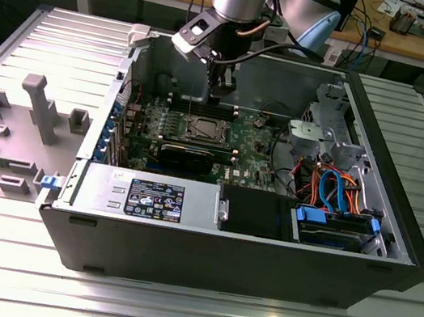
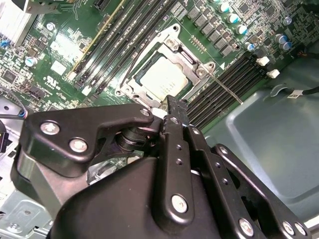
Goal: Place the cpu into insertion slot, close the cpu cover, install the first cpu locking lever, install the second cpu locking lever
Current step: 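Install the first cpu locking lever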
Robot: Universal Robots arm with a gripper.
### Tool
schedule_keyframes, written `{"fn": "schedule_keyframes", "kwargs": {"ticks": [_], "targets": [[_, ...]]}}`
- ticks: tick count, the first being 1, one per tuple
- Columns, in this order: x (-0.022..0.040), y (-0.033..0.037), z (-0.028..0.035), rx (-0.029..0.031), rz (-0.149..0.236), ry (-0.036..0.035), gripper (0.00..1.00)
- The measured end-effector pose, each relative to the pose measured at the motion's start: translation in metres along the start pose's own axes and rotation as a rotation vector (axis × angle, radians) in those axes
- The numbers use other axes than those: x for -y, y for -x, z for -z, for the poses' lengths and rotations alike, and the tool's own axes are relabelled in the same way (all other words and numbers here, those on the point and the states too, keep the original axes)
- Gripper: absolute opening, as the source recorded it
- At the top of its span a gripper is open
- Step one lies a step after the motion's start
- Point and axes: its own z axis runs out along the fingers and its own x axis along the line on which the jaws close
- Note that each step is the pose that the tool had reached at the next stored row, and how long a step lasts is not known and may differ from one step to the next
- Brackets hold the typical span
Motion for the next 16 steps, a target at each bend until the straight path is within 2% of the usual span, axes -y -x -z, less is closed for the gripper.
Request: {"fn": "schedule_keyframes", "kwargs": {"ticks": [16], "targets": [[0.0, 0.0, 0.0, 0.0002, 0.011, 0.0, 0.11]]}}
